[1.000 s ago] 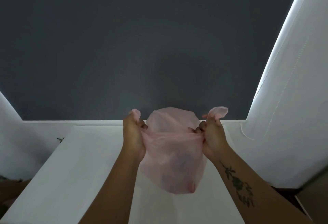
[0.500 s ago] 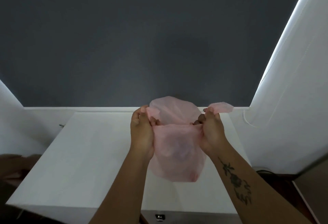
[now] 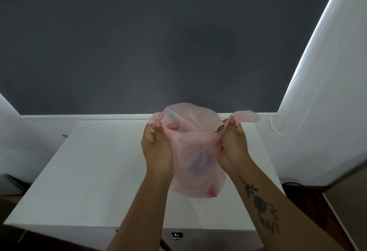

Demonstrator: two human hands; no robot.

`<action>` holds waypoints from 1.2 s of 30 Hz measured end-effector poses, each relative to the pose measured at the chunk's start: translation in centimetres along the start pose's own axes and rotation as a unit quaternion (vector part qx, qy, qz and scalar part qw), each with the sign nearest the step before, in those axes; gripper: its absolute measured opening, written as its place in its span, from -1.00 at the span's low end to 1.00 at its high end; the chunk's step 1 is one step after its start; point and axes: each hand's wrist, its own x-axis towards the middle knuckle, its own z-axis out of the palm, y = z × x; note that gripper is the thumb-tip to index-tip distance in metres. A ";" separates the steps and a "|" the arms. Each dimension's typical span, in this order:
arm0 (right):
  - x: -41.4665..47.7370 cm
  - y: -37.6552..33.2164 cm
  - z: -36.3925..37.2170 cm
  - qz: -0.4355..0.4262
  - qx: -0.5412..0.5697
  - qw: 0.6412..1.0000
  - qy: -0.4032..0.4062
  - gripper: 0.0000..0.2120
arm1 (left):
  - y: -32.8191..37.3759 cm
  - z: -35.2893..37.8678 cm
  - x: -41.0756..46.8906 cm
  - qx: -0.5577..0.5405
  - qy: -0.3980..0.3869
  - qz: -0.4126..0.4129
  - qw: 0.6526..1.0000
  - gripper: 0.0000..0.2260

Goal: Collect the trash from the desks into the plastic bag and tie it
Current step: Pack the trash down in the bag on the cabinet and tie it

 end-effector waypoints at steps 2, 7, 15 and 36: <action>-0.4 0.0 0.5 0.004 0.000 1.000 -0.007 -0.49 | 0.2 0.5 0.1 -0.023 0.027 -0.018 0.999 -0.70; -1.9 0.0 1.6 0.023 -0.069 0.992 -0.107 -0.26 | 0.0 1.8 0.8 -0.066 0.006 -0.124 0.990 -0.58; -0.8 0.8 0.5 -0.066 -0.107 0.991 -0.049 -0.59 | -0.5 0.4 0.8 -0.040 -0.076 -0.093 0.992 -0.92; -1.4 1.7 0.8 -0.092 -0.152 0.983 -0.052 -0.64 | 0.0 1.1 1.2 -0.079 -0.036 -0.111 0.990 -0.69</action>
